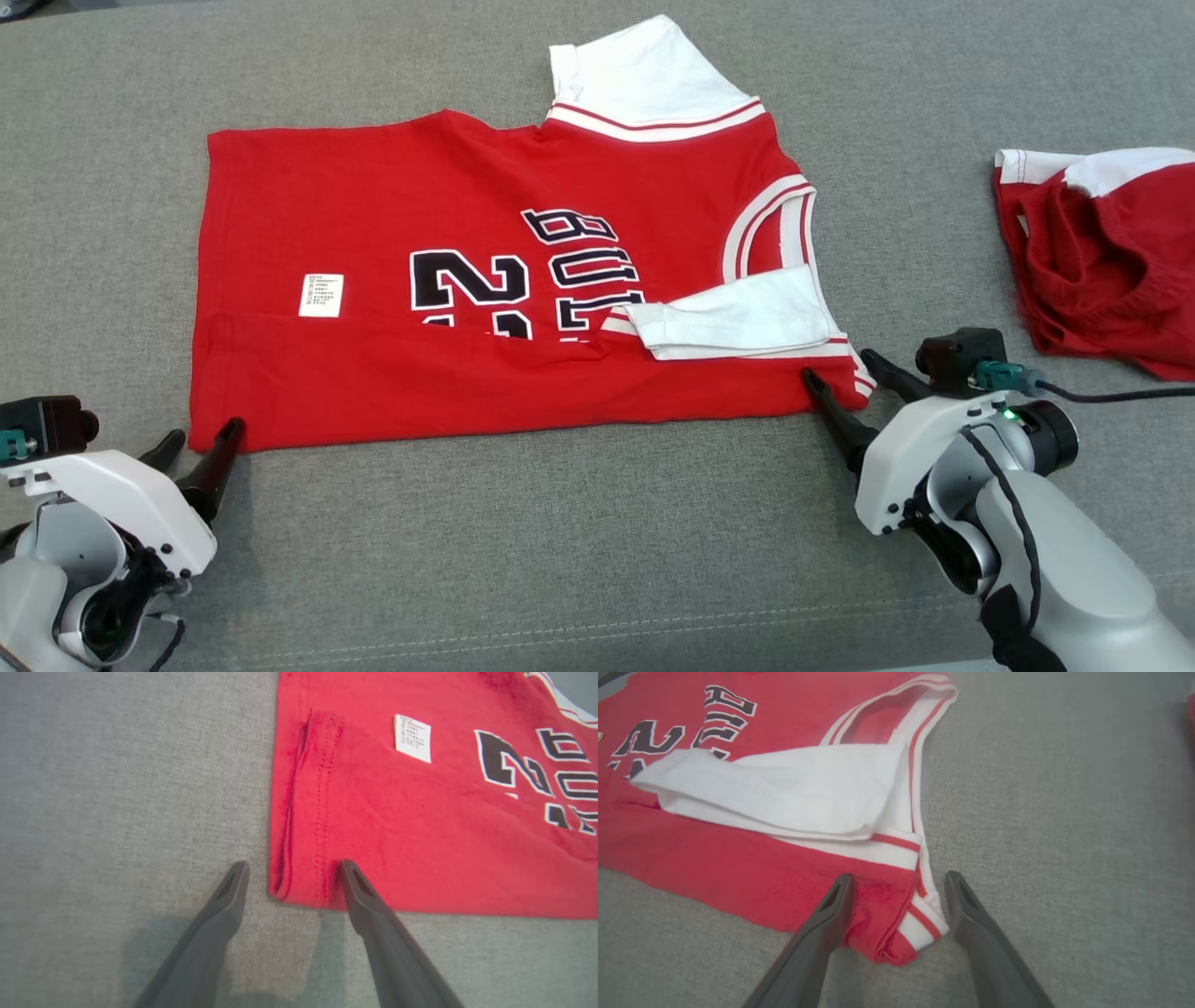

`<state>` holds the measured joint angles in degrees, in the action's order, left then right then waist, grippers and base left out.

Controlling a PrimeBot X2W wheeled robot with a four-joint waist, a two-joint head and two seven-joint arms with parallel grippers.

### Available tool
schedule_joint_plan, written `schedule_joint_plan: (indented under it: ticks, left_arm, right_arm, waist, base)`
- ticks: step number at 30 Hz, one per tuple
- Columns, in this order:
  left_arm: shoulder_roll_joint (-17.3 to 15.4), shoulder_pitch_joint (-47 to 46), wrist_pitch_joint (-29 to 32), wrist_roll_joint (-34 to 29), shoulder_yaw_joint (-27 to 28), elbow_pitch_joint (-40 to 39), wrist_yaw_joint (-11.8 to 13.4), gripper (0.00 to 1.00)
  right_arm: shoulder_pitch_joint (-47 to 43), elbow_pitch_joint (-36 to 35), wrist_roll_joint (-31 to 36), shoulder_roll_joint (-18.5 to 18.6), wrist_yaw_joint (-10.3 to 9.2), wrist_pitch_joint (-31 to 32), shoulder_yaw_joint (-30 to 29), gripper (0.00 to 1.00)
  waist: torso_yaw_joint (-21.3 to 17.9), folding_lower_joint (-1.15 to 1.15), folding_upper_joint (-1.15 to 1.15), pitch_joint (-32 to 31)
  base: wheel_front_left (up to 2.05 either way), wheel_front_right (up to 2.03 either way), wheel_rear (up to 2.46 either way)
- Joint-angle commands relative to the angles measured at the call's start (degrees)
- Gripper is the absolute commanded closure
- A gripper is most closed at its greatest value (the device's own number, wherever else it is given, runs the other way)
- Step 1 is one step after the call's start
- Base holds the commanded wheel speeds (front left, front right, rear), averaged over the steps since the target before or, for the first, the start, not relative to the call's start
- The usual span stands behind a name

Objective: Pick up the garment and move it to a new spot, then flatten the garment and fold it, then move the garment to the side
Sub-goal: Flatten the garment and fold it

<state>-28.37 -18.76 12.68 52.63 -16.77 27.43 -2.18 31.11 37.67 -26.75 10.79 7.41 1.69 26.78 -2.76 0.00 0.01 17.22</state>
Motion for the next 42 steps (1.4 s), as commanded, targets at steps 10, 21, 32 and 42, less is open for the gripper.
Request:
schedule_joint_plan:
  ticks: [10, 21, 32, 42]
  left_arm:
    - [-1.44, -1.27, 4.97, 4.88, 1.68, -2.17, -2.42, 1.00]
    - [-4.92, 6.51, 6.96, 7.49, 3.47, -11.06, -1.27, 1.00]
    - [-6.59, 13.90, 8.52, 10.36, 5.70, -18.43, 2.08, 1.00]
    - [-6.81, 13.89, 3.09, 7.71, 7.83, -22.03, 3.76, 0.00]
  right_arm:
    - [0.43, 0.59, -3.94, 0.82, 0.08, 2.27, 2.10, 1.00]
    - [-9.08, -9.57, -9.50, 6.06, 0.08, 5.60, -0.32, 1.00]
    - [-21.91, -24.34, -6.02, 5.98, 0.08, 12.00, -8.34, 0.82]
    - [-24.09, -30.54, -4.66, 3.13, 0.08, 12.02, -15.43, 0.00]
  waist:
    - [0.57, 0.00, -0.01, 0.39]
    - [2.12, 0.00, -0.01, -0.79]
    - [2.03, 0.00, -0.01, -0.85]
    - [2.57, 0.00, -0.01, -0.69]
  base:
    - [0.00, 0.00, 0.00]
    - [0.00, 0.00, 0.00]
    - [0.00, 0.00, 0.00]
    - [0.00, 0.00, 0.00]
